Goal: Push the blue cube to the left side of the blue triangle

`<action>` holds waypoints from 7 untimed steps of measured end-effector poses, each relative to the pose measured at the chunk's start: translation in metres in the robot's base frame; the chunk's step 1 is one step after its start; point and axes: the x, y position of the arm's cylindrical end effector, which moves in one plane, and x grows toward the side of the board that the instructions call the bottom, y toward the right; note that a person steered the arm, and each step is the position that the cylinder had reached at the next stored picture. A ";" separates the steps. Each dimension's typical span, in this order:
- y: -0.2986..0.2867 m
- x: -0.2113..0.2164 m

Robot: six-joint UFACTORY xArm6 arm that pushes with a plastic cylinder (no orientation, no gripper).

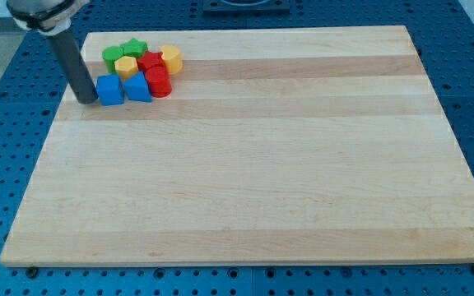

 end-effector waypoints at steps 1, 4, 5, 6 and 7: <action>-0.005 0.035; 0.010 0.097; 0.010 0.068; 0.010 0.068; 0.012 0.039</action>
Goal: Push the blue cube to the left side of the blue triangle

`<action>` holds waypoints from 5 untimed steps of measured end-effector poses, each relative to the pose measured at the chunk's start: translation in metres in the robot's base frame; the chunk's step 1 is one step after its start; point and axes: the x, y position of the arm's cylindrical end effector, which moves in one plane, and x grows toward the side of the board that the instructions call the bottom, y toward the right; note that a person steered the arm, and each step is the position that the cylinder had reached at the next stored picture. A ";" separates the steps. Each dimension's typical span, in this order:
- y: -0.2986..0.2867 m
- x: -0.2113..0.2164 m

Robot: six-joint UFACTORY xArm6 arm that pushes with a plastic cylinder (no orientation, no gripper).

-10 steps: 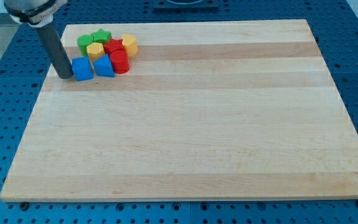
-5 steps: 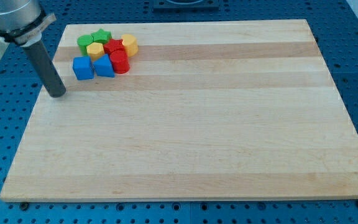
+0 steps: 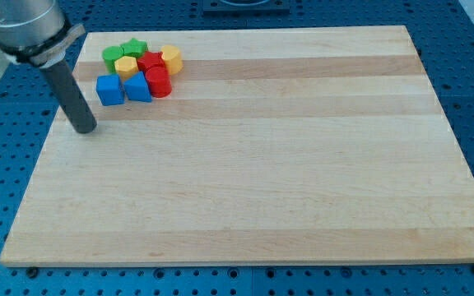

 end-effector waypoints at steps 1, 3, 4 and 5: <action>0.000 0.000; 0.000 -0.022; 0.003 -0.032; 0.003 -0.032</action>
